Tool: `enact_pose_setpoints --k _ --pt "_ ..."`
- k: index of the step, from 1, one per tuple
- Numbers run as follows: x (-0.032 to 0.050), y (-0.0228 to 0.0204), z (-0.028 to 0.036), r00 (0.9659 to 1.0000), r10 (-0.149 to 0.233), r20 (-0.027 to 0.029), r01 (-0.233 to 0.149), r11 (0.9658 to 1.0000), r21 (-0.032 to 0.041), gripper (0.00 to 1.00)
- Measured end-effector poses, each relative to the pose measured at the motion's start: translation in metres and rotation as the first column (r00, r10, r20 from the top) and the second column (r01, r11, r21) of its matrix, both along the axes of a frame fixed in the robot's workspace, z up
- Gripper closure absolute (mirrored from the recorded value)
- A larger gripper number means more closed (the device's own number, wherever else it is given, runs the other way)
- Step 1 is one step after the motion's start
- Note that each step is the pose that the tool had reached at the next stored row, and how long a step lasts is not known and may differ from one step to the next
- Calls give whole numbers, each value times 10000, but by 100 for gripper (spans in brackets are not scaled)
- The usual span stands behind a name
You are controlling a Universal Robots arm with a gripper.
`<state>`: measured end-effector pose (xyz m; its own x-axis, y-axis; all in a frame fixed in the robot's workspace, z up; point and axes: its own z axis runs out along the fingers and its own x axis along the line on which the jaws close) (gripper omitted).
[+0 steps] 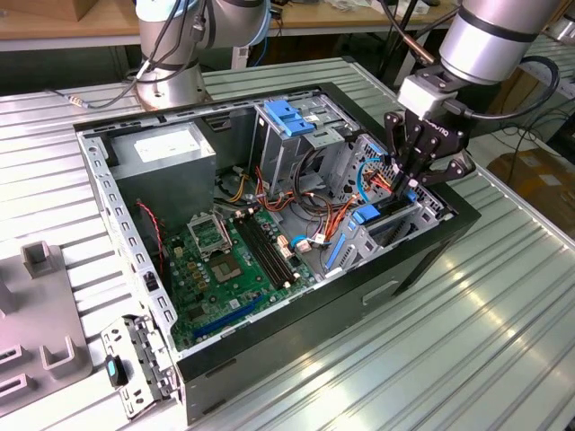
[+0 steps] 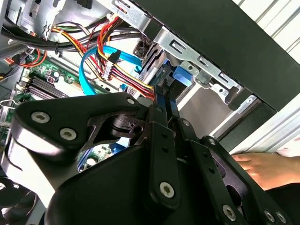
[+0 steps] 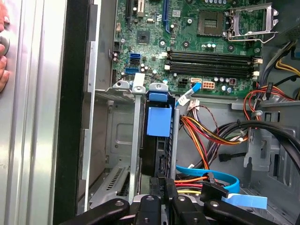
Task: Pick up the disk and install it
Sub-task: 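Insert the first disk wire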
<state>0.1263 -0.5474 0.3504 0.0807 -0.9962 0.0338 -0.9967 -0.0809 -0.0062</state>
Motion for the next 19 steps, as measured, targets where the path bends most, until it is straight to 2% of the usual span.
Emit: enact_pose_setpoints --k 12,19 --pt "0 0 -25 10000 0 0 0 10000 8 84" --pt "1 1 -11 10000 -1 0 1 10000 35 84"
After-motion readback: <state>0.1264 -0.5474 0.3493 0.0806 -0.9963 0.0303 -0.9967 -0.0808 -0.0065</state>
